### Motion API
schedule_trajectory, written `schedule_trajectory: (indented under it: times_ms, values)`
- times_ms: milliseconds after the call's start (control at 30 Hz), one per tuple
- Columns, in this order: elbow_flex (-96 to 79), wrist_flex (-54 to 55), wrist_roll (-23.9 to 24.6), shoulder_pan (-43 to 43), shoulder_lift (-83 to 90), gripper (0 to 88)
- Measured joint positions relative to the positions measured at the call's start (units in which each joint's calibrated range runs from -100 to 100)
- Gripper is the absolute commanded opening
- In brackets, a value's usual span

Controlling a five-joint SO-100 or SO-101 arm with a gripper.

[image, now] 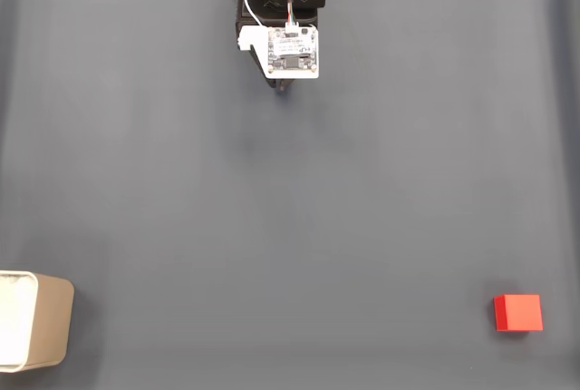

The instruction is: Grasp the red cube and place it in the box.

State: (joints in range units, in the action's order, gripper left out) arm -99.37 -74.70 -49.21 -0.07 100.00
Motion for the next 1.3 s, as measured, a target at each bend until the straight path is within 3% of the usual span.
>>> schedule_trajectory:
  times_ms: [967, 1300]
  values:
    - [0.0, 0.32, 0.39, 0.0, 0.0, 0.0]
    - [0.0, 9.86, 0.78, 0.52, -0.61, 0.0]
